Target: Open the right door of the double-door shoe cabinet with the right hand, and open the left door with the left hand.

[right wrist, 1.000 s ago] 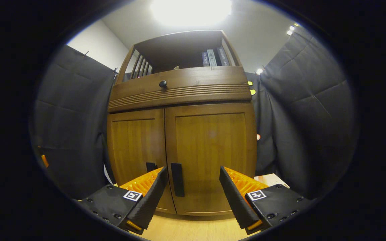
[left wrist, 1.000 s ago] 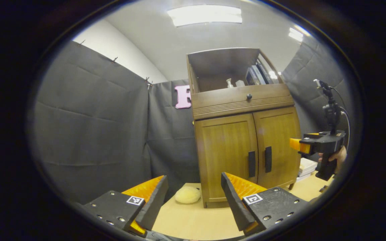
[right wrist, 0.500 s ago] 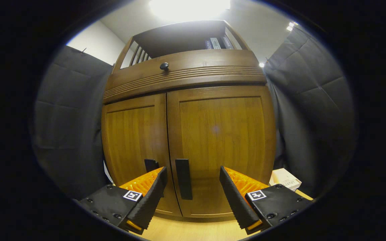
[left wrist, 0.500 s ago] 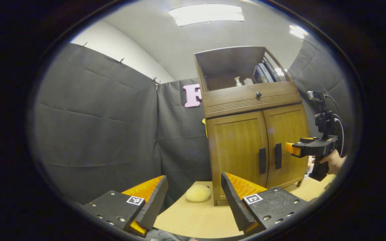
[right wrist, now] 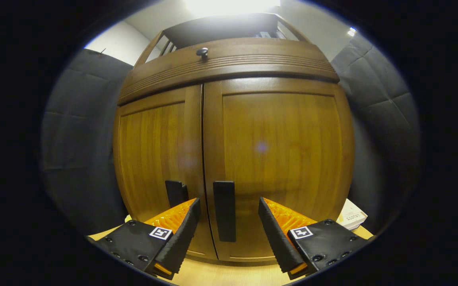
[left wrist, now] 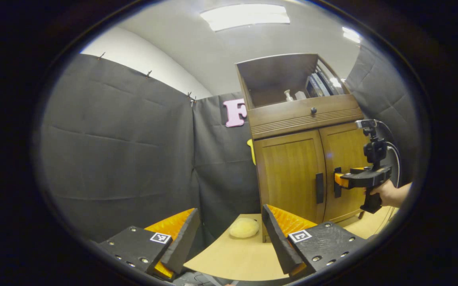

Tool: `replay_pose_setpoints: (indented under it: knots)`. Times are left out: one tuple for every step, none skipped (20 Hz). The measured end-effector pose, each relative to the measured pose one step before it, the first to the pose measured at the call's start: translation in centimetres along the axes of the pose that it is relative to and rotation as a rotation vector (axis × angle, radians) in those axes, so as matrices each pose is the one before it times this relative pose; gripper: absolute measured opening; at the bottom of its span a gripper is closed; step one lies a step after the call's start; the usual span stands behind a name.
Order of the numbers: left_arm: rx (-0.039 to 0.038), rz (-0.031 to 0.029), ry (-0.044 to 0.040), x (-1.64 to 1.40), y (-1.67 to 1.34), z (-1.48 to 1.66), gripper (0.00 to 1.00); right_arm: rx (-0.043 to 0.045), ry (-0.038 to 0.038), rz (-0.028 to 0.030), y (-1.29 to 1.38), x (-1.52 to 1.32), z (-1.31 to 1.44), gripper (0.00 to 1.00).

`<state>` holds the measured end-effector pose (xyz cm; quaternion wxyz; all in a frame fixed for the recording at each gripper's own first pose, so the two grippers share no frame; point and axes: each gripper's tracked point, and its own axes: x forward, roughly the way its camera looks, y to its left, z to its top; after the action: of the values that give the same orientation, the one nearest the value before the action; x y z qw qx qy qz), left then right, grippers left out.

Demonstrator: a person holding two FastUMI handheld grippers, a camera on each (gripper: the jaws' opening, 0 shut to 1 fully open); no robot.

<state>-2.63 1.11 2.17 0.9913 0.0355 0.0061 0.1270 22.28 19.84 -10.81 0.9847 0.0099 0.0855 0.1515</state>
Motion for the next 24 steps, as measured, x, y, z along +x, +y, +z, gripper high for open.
replay_pose_setpoints:
  knots:
    - [0.00039, 0.00290, 0.00197, 0.088, 0.022, -0.175, 0.93, -0.00679, 0.01235, 0.00299, 0.295, 0.219, -0.504, 0.84]
    - [0.00329, 0.00533, 0.00078, 0.004, 0.079, -0.040, 0.93, -0.00521, 0.01392, 0.00407, 0.259, 0.535, -0.473, 0.75]
    - [0.00328, 0.00405, -0.00029, -0.038, -0.050, -0.031, 0.93, 0.00028, 0.01226, 0.00206, 0.039, 0.355, -0.444, 0.72]
    - [0.00172, 0.00337, -0.00064, -0.065, 0.029, 0.125, 0.93, 0.00671, 0.00575, 0.00109, 0.062, 0.387, -0.195, 0.72]
    - [0.00150, 0.00369, 0.00040, -0.079, -0.009, -0.039, 0.93, 0.00628, 0.00355, -0.00328, 0.006, 0.319, -0.243, 0.72]
    - [0.00069, 0.00341, 0.00076, -0.023, 0.030, 0.071, 0.93, 0.00958, 0.00036, -0.00371, -0.023, 0.156, -0.028, 0.71]
    - [-0.00111, 0.00393, 0.00219, -0.010, 0.010, -0.082, 0.93, 0.00805, 0.00191, -0.01093, -0.124, 0.527, 0.208, 0.60]
    - [-0.00178, 0.00410, 0.00290, 0.024, 0.090, -0.038, 0.93, 0.01483, 0.00438, -0.00428, -0.002, 0.165, 0.056, 0.49]
    - [-0.00246, 0.00338, 0.00268, -0.016, -0.039, -0.064, 0.93, 0.01434, 0.00324, -0.00122, 0.047, 0.149, -0.066, 0.46]
    - [-0.00286, 0.00268, 0.00165, 0.012, 0.044, 0.025, 0.93, 0.01010, -0.00077, -0.00042, 0.103, 0.087, 0.216, 0.45]
    - [-0.00234, 0.00148, 0.00184, -0.019, -0.006, -0.096, 0.93, 0.00675, 0.00072, 0.00303, 0.129, 0.173, 0.142, 0.52]
    - [-0.00102, -0.00026, 0.00100, 0.000, 0.009, 0.019, 0.93, 0.00500, 0.00769, 0.00613, 0.233, 0.198, 0.092, 0.52]
    - [-0.00021, -0.00118, -0.00188, -0.009, -0.027, -0.018, 0.93, 0.00328, 0.00406, -0.00183, -0.034, 0.167, 0.099, 0.52]
    - [-0.00049, -0.00278, -0.00256, 0.011, -0.023, 0.040, 0.93, -0.00576, 0.00145, -0.01233, -0.403, 0.250, 0.057, 0.52]
    - [-0.00061, -0.00402, -0.00180, -0.052, -0.041, -0.049, 0.93, 0.00308, -0.00168, -0.00890, -0.214, -0.833, -0.007, 0.51]
    - [-0.00110, -0.00382, -0.00356, -0.009, 0.016, 0.041, 0.93, -0.00141, 0.00146, -0.00251, -0.011, 0.765, -0.176, 0.36]
    - [-0.00266, -0.00453, -0.00336, -0.071, -0.052, 0.069, 0.93, -0.01156, -0.00030, -0.00022, 0.016, 0.031, 0.168, 0.33]
    - [-0.00483, -0.00529, -0.00212, 0.013, 0.011, 0.028, 0.93, -0.00984, 0.00503, 0.00465, -0.017, 0.028, 0.002, 0.33]
    - [-0.00460, -0.00599, 0.00056, 0.101, -0.038, -0.125, 0.93, 0.00282, 0.00354, 0.00240, -0.055, -0.254, -0.173, 0.33]
    - [-0.00365, -0.00293, 0.00105, 0.025, 0.045, -0.065, 0.91, 0.00062, 0.00674, 0.00509, 0.052, 0.074, -0.065, 0.24]
    - [-0.00343, -0.00159, 0.00009, 0.020, -0.061, -0.091, 0.91, -0.00360, 0.00541, 0.01101, 0.088, -0.414, 0.060, 0.24]
    - [-0.00710, -0.00288, -0.00068, 0.050, -0.050, 0.066, 0.90, -0.00447, 0.00136, 0.01085, 0.078, -0.292, -0.014, 0.24]
    - [-0.00849, -0.00650, -0.00104, 0.033, -0.083, 0.011, 0.90, -0.00580, -0.00048, 0.01121, 0.016, -0.462, 0.037, 0.24]
    - [-0.00678, -0.00645, -0.00136, 0.006, -0.043, 0.112, 0.89, -0.00140, -0.00290, 0.00877, 0.017, -0.810, -0.152, 0.27]
